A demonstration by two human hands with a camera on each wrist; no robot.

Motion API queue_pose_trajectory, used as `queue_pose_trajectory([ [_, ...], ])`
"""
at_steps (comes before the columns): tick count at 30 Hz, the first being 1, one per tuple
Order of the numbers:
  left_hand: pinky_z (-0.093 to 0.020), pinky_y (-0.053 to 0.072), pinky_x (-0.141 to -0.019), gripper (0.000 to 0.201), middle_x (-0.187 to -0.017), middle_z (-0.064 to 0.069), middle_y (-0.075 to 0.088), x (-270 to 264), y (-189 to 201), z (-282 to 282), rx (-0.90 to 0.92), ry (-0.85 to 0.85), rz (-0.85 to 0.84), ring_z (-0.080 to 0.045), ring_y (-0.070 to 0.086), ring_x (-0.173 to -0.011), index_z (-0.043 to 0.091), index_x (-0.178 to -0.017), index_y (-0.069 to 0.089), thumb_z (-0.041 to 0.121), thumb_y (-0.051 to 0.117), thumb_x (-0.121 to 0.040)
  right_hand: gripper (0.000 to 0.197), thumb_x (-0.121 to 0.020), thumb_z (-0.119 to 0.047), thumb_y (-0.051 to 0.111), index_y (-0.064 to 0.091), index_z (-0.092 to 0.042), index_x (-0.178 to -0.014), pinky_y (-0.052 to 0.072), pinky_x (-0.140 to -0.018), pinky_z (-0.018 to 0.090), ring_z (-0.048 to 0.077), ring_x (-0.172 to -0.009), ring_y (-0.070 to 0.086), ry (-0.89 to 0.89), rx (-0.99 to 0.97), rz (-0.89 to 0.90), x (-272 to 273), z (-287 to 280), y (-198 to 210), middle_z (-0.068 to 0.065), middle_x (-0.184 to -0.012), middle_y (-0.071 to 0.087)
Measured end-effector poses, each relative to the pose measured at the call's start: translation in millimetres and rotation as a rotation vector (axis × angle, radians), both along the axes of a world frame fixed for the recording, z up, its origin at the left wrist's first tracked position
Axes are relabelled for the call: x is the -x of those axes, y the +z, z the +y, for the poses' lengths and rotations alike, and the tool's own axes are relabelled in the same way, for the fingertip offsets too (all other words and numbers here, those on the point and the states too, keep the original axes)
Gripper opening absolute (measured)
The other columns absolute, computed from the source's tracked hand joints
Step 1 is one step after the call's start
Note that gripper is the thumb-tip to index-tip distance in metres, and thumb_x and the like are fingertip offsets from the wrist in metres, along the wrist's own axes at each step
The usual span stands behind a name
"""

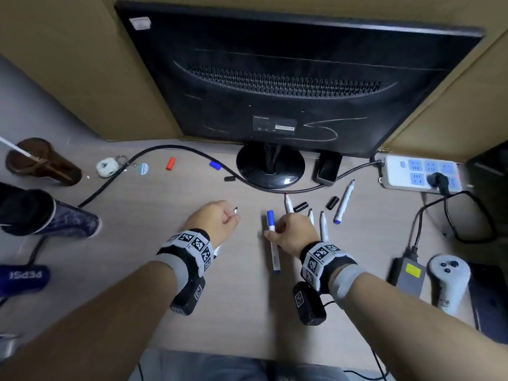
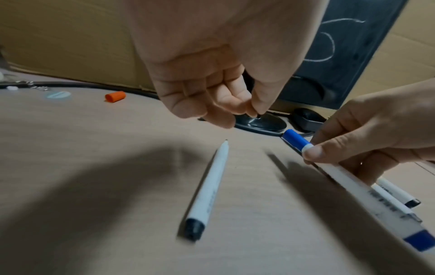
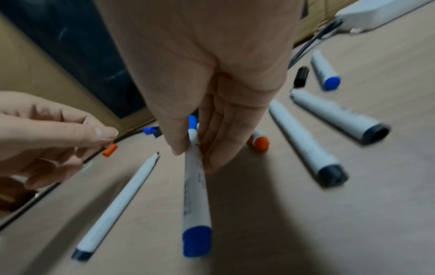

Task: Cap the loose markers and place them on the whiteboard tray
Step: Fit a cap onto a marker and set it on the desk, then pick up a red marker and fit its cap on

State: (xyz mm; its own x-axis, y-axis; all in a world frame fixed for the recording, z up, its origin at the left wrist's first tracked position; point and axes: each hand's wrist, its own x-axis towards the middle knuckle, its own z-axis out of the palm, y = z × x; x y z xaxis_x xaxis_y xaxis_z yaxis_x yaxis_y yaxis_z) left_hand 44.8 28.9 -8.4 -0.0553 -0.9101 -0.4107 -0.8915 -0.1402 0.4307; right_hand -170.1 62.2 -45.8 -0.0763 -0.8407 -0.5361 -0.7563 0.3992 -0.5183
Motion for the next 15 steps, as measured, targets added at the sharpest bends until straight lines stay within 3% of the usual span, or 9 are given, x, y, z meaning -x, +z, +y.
queue_pose_trajectory([
  [3,-0.026,0.042,-0.065,0.024,-0.075,0.013,0.062,-12,-10,4,-0.028,0.033,-0.005,-0.013,0.060,-0.072,0.028,-0.075,0.056,0.046,0.064,-0.089,0.041,-0.081,-0.052,0.080,0.070,-0.012,-0.076,0.055,-0.072,0.035,0.025,-0.080,0.067,0.027,0.003,0.060,-12,-2,-8,0.004,-0.076,0.070],
  [8,-0.027,0.049,-0.066,0.024,-0.075,0.011,0.062,-15,-12,-2,-0.047,0.002,0.029,-0.014,0.061,-0.071,0.028,-0.074,0.057,0.044,0.066,-0.090,0.040,-0.084,-0.047,0.079,0.058,-0.019,-0.065,0.040,-0.063,0.028,0.021,-0.067,0.057,0.005,-0.035,0.085,-15,-6,-12,-0.004,-0.063,0.055],
  [12,-0.025,0.047,-0.064,0.020,-0.074,0.009,0.061,-8,-6,-19,-0.026,-0.025,0.044,-0.013,0.058,-0.068,0.025,-0.081,0.062,0.042,0.066,-0.091,0.031,-0.090,-0.038,0.066,0.060,-0.011,-0.075,0.044,-0.064,0.031,0.031,-0.073,0.064,-0.071,0.015,0.115,-1,-18,-4,0.005,-0.070,0.063],
  [15,-0.027,0.050,-0.066,0.020,-0.069,0.009,0.057,1,-1,-35,-0.008,-0.050,0.060,-0.013,0.054,-0.064,0.024,-0.081,0.062,0.041,0.065,-0.091,0.038,-0.095,-0.047,0.057,0.059,-0.014,-0.077,0.054,-0.068,0.033,0.032,-0.069,0.064,-0.195,0.081,0.143,18,-28,8,0.005,-0.071,0.066],
])
